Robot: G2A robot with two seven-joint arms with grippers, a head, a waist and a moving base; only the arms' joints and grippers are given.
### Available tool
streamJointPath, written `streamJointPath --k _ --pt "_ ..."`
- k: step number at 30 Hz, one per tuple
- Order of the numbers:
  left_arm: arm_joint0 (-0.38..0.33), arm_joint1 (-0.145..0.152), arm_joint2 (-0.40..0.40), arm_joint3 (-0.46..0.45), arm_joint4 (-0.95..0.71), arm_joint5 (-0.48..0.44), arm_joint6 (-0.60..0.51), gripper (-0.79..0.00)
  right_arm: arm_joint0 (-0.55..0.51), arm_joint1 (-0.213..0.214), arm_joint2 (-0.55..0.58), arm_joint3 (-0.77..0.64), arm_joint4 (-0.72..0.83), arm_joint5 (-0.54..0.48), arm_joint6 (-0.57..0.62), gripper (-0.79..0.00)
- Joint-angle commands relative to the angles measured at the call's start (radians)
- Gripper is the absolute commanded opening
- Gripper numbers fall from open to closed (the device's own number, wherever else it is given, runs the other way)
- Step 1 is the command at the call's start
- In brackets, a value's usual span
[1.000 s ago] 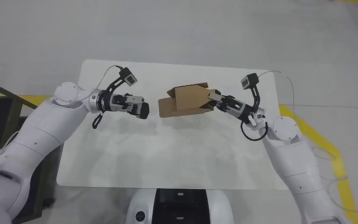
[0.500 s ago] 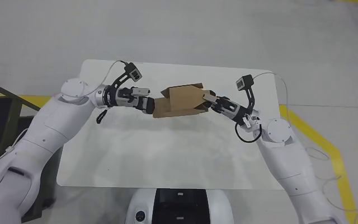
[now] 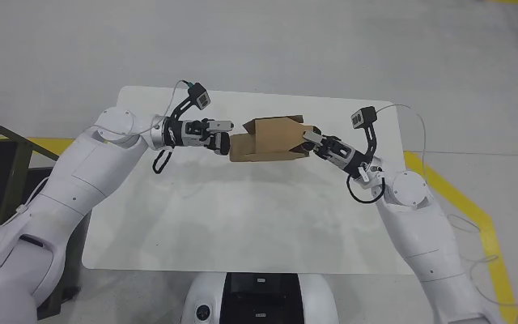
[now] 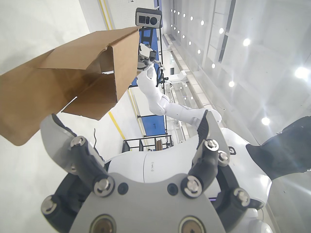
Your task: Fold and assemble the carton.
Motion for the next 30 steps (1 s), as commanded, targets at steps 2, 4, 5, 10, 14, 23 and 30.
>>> streamJointPath --k 2,4,5,10,14,23,30 --pt "0.0 0.0 0.0 0.0 0.0 0.0 0.0 0.0 0.0 0.0 0.0 0.0 0.0 0.0 -0.001 -0.785" --pt "0.0 0.0 0.0 0.0 0.0 0.0 0.0 0.0 0.0 0.0 0.0 0.0 0.0 0.0 -0.001 -0.785" --pt "0.0 0.0 0.0 0.0 0.0 0.0 0.0 0.0 0.0 0.0 0.0 0.0 0.0 0.0 -0.001 -0.785" --pt "0.015 -0.001 -0.005 -0.019 0.002 0.009 0.03 0.0 -0.005 -0.001 0.0 -0.002 0.003 0.005 -0.013 -0.785" --pt "0.04 -0.006 -0.033 -0.029 -0.033 -0.009 0.031 0.0 -0.026 -0.003 -0.001 -0.023 0.003 0.032 -0.068 -0.785" --pt "0.058 -0.03 -0.062 0.021 -0.058 -0.047 -0.029 0.0 -0.047 -0.011 -0.031 -0.052 0.014 0.058 -0.096 -0.785" --pt "0.052 -0.06 -0.063 0.053 -0.065 -0.061 -0.064 0.0 -0.054 -0.019 -0.052 -0.07 0.044 0.07 -0.109 -0.785"
